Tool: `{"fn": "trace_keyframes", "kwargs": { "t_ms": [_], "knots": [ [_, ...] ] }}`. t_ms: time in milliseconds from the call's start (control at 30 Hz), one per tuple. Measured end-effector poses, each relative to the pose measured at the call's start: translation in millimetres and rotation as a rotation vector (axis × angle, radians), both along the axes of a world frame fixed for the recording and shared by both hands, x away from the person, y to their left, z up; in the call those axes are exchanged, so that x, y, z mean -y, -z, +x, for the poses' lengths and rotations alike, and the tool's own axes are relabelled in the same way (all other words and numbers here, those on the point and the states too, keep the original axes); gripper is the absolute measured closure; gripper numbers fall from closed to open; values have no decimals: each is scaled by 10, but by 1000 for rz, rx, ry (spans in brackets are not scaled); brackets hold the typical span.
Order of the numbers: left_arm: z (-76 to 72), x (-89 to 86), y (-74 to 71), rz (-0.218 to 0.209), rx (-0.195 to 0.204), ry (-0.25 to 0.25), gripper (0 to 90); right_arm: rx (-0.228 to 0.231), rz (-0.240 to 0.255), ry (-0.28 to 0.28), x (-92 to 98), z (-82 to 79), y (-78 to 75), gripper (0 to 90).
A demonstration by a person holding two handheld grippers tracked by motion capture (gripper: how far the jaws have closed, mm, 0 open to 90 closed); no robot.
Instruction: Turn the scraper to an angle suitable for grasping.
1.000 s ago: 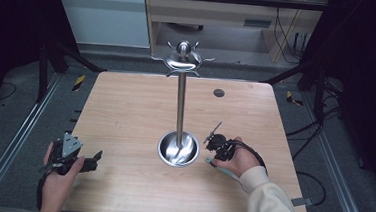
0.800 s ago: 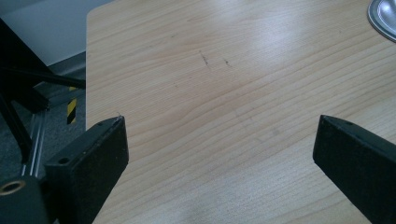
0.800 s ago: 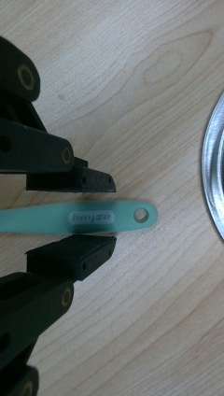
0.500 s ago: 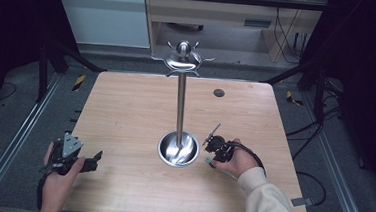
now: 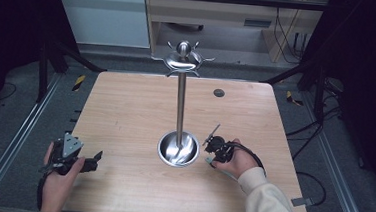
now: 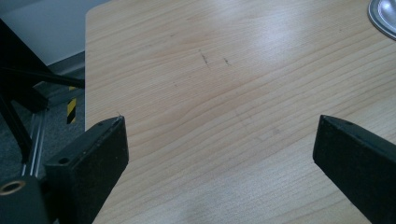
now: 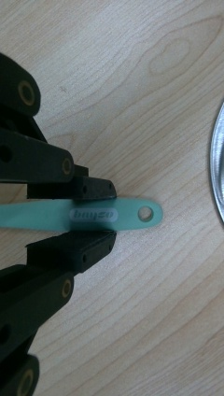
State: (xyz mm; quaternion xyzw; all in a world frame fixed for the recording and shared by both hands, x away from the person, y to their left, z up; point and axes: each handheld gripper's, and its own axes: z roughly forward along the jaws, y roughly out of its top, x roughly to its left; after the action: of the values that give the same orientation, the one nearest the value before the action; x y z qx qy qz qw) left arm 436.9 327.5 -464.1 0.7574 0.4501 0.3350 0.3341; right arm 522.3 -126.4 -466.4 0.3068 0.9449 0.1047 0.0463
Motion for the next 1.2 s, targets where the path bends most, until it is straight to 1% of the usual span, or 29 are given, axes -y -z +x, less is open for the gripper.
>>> {"fn": "trace_keyframes", "kwargs": {
  "t_ms": [33,133,200,233,267,400,500,533,567,600,633,700,800,933,967,1033,1167,1200],
  "knots": [
    [0,-1,0,0,0,0,32,-3,9,2,5,6,3,740],
    [1,-2,1,1,0,1,32,4,3,7,17,11,-6,741],
    [2,-1,2,-1,-2,2,32,10,10,11,26,7,-23,742],
    [2,0,2,0,-2,2,32,13,22,8,33,7,-33,742],
    [2,1,2,-1,-2,2,32,17,19,12,37,1,-58,742],
    [1,0,2,0,-3,2,32,49,38,18,61,-14,-177,743],
    [3,-2,5,0,-5,2,32,61,85,35,102,-20,-305,743],
    [3,-2,5,0,-5,2,32,72,99,36,125,-16,-354,743],
    [3,0,5,0,-5,3,32,83,107,36,143,-12,-394,744],
    [3,0,5,0,-5,3,32,83,107,36,143,-12,-394,744],
    [2,2,5,-1,-4,4,32,114,136,46,201,-6,-541,744],
    [-1,-1,1,2,-2,3,32,146,154,61,242,-13,-658,745],
    [-1,-23,-2,1,-3,-2,32,188,196,71,326,-28,-864,745],
    [2,-27,-3,-9,-1,-6,32,234,227,79,420,-44,-1098,745],
    [2,-22,-5,-13,0,-3,32,246,228,79,445,-37,-1157,745],
    [-1,-11,-7,-8,1,3,32,273,246,90,489,-19,-1283,745],
    [-15,-7,-7,-10,0,5,31,327,311,97,567,5,-1509,745],
    [-18,-12,-8,-10,0,5,31,333,322,100,573,4,-1533,745]
  ]
}}
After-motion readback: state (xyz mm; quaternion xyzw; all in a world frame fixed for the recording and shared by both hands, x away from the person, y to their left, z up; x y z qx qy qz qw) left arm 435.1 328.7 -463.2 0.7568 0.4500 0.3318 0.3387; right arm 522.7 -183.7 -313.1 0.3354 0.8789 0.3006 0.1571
